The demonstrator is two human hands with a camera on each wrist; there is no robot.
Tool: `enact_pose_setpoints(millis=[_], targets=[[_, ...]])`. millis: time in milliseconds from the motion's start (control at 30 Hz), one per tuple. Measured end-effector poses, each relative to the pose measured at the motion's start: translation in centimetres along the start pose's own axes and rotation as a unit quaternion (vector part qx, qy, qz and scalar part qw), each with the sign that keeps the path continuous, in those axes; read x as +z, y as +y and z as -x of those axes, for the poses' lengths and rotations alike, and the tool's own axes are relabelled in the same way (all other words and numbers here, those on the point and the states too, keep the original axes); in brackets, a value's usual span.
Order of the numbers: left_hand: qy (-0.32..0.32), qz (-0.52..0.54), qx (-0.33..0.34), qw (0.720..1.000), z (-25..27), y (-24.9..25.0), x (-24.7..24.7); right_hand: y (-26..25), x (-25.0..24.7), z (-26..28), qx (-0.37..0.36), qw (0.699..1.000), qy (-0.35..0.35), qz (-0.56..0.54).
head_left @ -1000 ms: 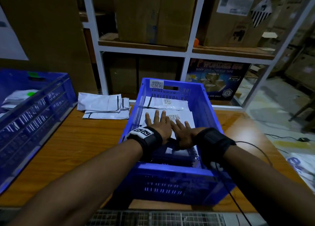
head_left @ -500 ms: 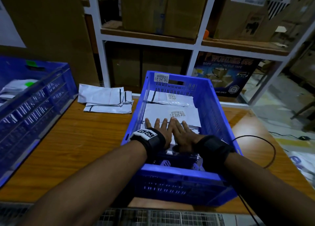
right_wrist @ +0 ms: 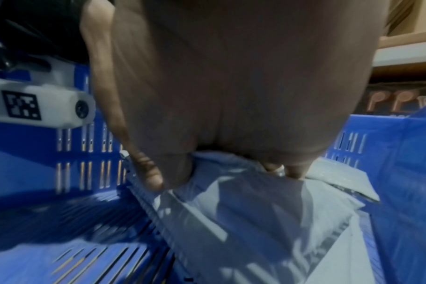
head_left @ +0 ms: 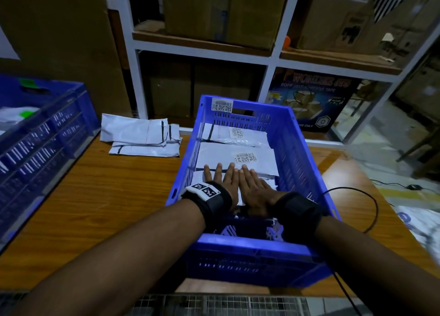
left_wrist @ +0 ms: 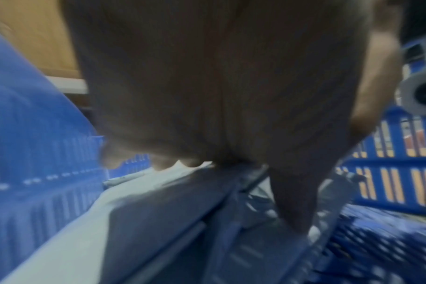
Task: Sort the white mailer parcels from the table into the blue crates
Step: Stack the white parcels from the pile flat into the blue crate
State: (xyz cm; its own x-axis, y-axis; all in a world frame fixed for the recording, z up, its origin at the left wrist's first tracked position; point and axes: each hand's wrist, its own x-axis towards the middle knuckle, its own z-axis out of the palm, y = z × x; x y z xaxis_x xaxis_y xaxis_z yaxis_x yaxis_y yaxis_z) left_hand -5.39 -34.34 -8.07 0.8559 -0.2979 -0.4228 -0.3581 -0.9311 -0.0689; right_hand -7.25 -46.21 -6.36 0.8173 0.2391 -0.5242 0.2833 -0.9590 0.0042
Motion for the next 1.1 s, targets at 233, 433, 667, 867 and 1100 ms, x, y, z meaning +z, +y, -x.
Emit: enact_pose_setpoints(millis=[233, 433, 667, 867, 1100], targets=[[0.025, -0.044, 0.009, 0.999, -0.1, -0.1, 0.3, 0.4, -0.1, 0.6, -0.002, 1.0, -0.015, 0.019], [0.048, -0.073, 0.025, 0.996, -0.7, -0.3, 1.0, 0.3, 0.7, -0.2, 0.017, 0.999, -0.03, 0.02], [0.05, -0.063, 0.029, 0.996, -1.9, -0.8, 2.3, 0.5, 1.5, -1.0, 0.021, 1.0, -0.02, -0.006], [0.058, -0.084, 0.016, 0.995, -2.2, -0.8, 3.1, 0.5, 2.3, -1.2, 0.029, 1.0, -0.003, 0.0], [0.055, -0.079, 0.021, 0.995, -2.4, -1.0, 3.5, -0.1, 1.5, -1.0, 0.038, 0.999, -0.032, -0.004]])
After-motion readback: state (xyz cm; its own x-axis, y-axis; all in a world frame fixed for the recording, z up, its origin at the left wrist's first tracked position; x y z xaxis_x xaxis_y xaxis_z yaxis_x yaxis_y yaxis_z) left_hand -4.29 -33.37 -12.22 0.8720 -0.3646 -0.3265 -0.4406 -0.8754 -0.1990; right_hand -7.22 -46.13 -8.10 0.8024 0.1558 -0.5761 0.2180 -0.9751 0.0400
